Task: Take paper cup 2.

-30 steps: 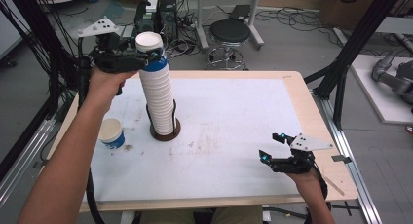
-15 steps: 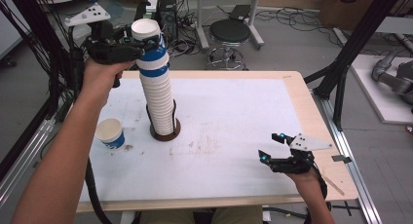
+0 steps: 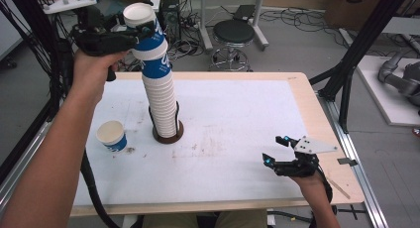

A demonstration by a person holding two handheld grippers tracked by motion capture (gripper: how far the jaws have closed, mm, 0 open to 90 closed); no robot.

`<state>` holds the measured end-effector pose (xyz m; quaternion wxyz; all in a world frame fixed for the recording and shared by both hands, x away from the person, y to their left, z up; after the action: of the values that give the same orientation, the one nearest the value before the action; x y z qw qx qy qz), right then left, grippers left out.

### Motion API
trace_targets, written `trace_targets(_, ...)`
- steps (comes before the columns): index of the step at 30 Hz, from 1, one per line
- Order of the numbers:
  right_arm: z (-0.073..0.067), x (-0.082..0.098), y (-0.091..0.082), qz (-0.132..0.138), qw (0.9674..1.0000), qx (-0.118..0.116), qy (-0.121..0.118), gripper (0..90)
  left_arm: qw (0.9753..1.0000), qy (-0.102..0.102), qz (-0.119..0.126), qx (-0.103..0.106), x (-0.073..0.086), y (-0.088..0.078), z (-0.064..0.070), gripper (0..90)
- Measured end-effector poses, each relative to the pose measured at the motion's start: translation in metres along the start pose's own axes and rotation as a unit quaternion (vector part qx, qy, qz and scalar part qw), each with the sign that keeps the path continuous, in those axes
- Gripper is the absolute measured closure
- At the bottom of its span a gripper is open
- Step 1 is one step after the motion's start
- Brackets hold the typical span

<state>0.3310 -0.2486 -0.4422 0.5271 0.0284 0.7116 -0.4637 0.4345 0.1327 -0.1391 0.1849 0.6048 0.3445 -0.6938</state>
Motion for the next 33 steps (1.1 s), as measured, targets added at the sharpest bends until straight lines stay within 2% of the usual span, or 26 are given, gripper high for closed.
trace_targets(8,0.0,0.0,-0.001,0.001,1.0,0.001,0.0,19.7,0.9997,0.002,0.022,-0.007,-0.008,-0.024,-0.001,28.3)
trace_targets(13,0.0,0.0,-0.001,0.001,1.0,0.002,0.002,19.7,0.9997,0.006,0.022,-0.012,-0.003,-0.041,-0.006,28.3)
trace_targets(17,0.0,0.001,0.0,0.0,1.0,0.001,0.002,19.7,0.9995,0.0,0.024,-0.018,0.002,-0.051,-0.013,28.3)
trace_targets(27,0.0,0.001,0.001,-0.001,1.0,0.002,0.001,19.7,0.9989,-0.014,0.025,-0.038,0.024,-0.074,-0.033,28.3)
trace_targets(33,-0.001,0.001,0.001,-0.002,1.0,0.001,0.001,19.7,0.9988,-0.018,0.019,-0.043,0.049,-0.08,-0.039,28.3)
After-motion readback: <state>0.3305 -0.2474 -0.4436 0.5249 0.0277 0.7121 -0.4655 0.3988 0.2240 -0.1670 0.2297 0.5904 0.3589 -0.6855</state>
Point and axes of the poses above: each handheld gripper's, and its own axes: y roughly forward along the jaws, x roughly out of its underside, z roughly to its right, the point moved 9 cm from there along y, roughly forward along the jaws, and after that the axes turned 14 degrees about -z, right-handed, at the moved point
